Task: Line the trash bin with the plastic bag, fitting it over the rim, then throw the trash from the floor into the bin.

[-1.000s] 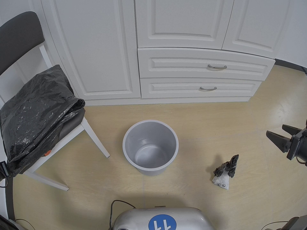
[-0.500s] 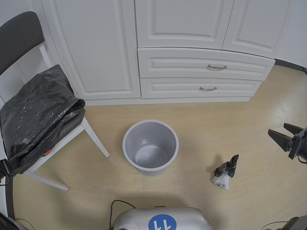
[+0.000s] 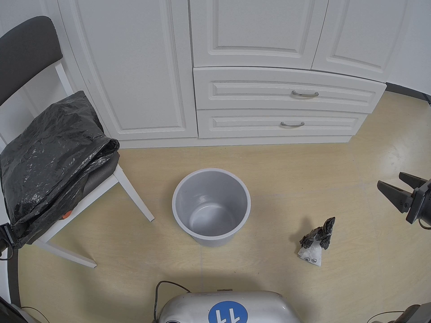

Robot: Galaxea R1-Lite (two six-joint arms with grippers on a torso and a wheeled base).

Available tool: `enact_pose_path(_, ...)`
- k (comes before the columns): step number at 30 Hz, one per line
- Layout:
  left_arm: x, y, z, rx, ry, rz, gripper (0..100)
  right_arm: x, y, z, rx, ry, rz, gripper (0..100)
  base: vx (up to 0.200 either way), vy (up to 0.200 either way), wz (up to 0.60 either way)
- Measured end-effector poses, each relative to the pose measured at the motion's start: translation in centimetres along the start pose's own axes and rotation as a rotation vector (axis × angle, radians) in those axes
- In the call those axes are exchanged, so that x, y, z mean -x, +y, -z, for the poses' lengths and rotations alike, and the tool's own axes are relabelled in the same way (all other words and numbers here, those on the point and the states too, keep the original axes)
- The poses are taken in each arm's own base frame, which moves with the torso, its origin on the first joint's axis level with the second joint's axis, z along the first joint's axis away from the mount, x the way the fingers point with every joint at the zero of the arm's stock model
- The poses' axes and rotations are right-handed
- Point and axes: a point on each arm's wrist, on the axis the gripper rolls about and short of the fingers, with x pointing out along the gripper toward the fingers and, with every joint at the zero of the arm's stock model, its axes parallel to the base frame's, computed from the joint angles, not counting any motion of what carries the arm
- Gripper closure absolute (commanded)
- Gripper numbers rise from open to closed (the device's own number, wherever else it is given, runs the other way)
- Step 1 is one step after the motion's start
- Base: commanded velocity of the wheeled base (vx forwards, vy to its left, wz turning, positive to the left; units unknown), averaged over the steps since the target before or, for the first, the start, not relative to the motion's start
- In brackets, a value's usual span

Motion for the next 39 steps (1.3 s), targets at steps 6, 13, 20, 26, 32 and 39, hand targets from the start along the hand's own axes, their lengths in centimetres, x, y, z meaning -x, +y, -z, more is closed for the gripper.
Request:
enact_pose_path(6,-0.09,0.09,-0.10,-0.002,-0.001,-0.001,0,0.07,0.01,-0.03,0.000,-0.003,0.000,0,0.000,0.000,0.00)
enact_pose_path(13,-0.07,0.13,-0.21,-0.014,-0.003,-0.014,0,0.10,0.02,-0.04,0.001,-0.004,-0.001,0,0.000,0.000,0.00)
enact_pose_path(20,-0.18,0.27,-0.45,-0.030,-0.023,-0.018,0,0.10,0.02,-0.03,0.001,-0.004,-0.001,0,0.000,0.000,0.00)
enact_pose_path(26,-0.58,0.55,-0.29,-0.026,-0.018,-0.016,0,0.10,0.01,0.00,0.001,-0.003,0.000,0,0.000,0.000,0.00)
enact_pose_path(32,-0.62,0.54,-0.05,-0.022,-0.010,-0.015,100,0.09,0.00,0.03,0.001,-0.001,0.000,0,0.000,0.000,0.00)
enact_pose_path(39,-0.45,0.33,0.19,-0.030,-0.007,-0.008,100,0.09,0.01,0.03,0.001,-0.001,0.000,0,0.000,0.000,0.00)
